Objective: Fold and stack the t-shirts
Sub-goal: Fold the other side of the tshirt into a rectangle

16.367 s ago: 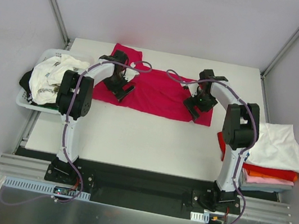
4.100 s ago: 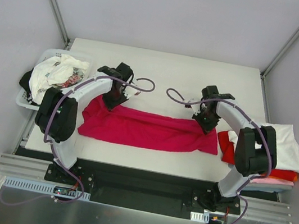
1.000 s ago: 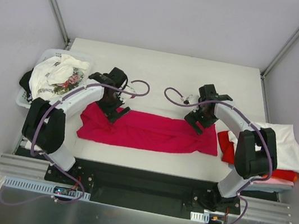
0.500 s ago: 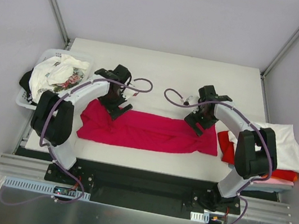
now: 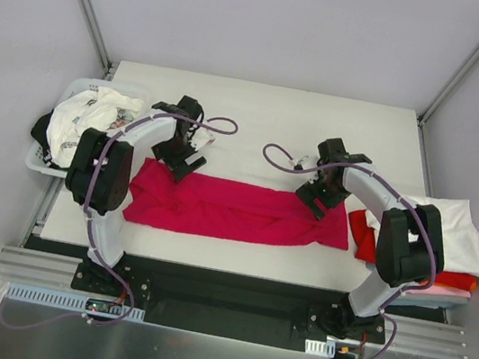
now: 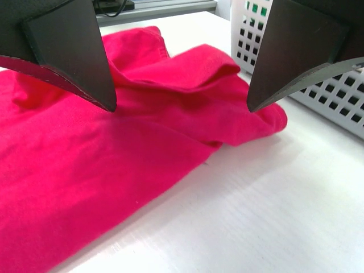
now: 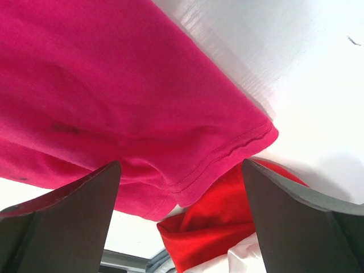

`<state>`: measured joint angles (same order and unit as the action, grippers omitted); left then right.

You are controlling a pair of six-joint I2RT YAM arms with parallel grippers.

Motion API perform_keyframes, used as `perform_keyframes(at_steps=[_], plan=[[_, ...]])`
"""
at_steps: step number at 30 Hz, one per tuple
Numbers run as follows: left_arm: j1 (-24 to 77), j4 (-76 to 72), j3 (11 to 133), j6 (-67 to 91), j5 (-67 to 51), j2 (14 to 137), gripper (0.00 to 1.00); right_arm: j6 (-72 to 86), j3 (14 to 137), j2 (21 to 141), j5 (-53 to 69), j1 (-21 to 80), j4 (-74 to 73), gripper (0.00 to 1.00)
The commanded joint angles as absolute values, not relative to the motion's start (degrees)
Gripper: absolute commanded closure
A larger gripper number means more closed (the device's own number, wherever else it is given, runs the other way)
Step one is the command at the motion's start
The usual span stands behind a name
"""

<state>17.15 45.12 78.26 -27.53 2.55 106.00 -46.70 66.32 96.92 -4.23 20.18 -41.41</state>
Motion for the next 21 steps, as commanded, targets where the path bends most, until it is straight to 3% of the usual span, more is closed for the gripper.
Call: perform_keyframes(at_steps=[1, 21], plan=[[16.2, 45.3, 80.1, -28.9, 1.8, 107.4, 0.01, -46.1, 65.7, 94.7, -4.0, 20.5, -43.1, 0.08], [15.9, 44.6, 63.1, -26.4, 0.1, 90.6, 0.01, -46.0, 66.4, 96.1, -4.3, 20.4, -42.5, 0.08]])
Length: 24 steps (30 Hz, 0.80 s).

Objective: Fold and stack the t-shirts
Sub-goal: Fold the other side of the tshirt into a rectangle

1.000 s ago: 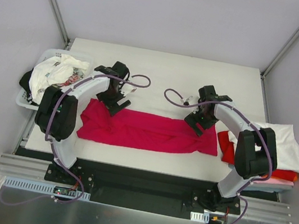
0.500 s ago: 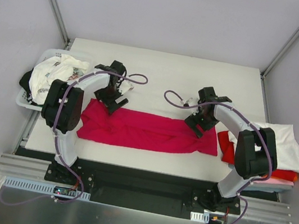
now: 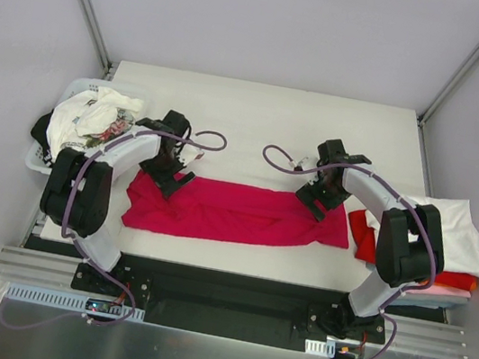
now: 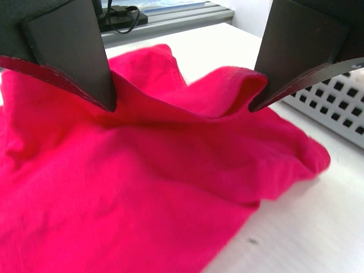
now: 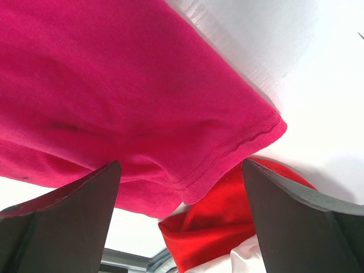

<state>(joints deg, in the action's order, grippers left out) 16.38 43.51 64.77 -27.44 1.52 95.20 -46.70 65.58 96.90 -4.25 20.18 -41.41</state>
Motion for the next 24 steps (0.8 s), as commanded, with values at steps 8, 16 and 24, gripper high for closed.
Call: perform_keyframes(at_steps=[8, 16, 24], plan=[[15.9, 44.7, 56.7, -26.2, 0.2, 86.1, 0.01, -46.1, 65.7, 95.9, -4.7, 20.5, -42.5, 0.08], [15.9, 46.0, 50.5, -26.3, 0.7, 75.4, 0.01, -46.1, 66.0, 96.9, -5.0, 20.4, -42.5, 0.08], [15.9, 46.2, 46.1, -26.4, 0.6, 65.9, 0.01, -46.0, 65.7, 97.5, -5.7, 20.4, -42.4, 0.08]])
